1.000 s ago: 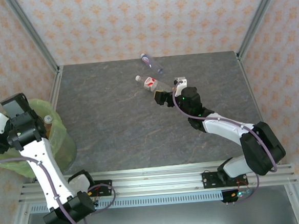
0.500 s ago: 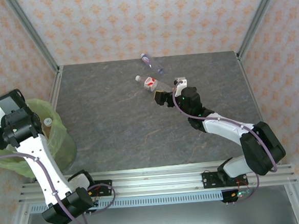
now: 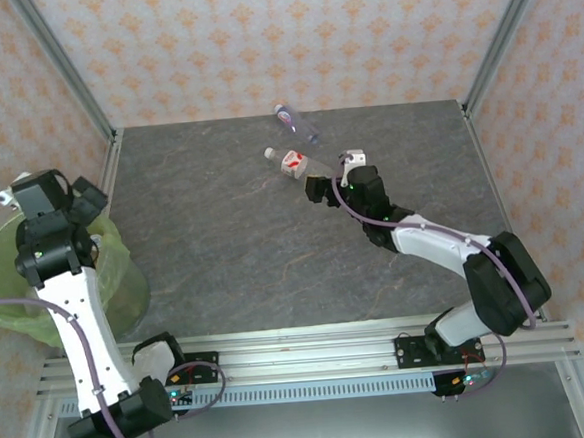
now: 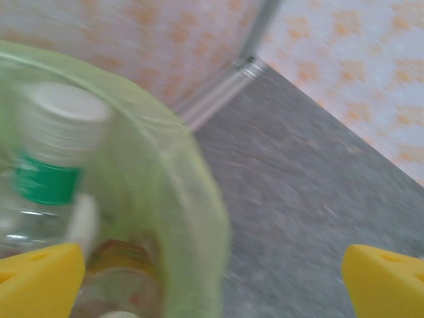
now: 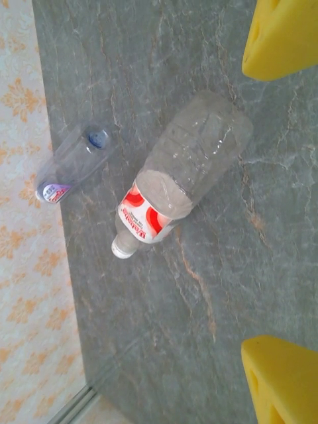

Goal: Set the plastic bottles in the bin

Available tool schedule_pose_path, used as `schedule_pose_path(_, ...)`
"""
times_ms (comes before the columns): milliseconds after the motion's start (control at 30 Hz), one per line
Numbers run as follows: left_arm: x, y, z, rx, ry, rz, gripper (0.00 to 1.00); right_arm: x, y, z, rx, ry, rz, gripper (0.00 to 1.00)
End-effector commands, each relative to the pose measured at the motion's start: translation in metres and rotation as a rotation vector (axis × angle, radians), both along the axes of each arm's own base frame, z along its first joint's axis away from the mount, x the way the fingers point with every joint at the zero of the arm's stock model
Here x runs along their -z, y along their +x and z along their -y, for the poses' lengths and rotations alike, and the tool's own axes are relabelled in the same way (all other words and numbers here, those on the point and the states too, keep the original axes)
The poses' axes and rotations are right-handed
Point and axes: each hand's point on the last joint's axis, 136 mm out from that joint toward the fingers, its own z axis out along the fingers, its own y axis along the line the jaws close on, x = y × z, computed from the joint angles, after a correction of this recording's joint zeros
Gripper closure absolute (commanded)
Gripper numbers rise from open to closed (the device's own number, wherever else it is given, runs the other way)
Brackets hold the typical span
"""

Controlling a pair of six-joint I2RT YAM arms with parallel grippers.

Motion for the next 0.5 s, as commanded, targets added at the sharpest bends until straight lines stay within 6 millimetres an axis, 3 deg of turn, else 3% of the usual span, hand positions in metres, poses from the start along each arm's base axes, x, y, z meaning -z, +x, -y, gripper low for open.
schedule_pose_path(0,-0.012,0.019,0.024,0.086,-0.054,0.106,0.0,0.006,0.011,0.007,0.015,-0.108,-0.027,0.01)
schedule_pose_path(133,-0.02,0.042,0.056,0.239,-0.098,0.162,0.0,0.016,0.024,0.007,-0.039,-0.142,-0.089,0.01)
schedule_pose_path(267,-0.024,0.063,0.103,0.46,-0.141,0.213,0.0,0.022,0.04,0.015,-0.096,-0.162,-0.175,0.01)
schedule_pose_path(467,-0.02,0.077,0.139,0.596,-0.12,0.201,0.0,0.052,0.039,0.016,-0.279,-0.257,-0.29,0.01)
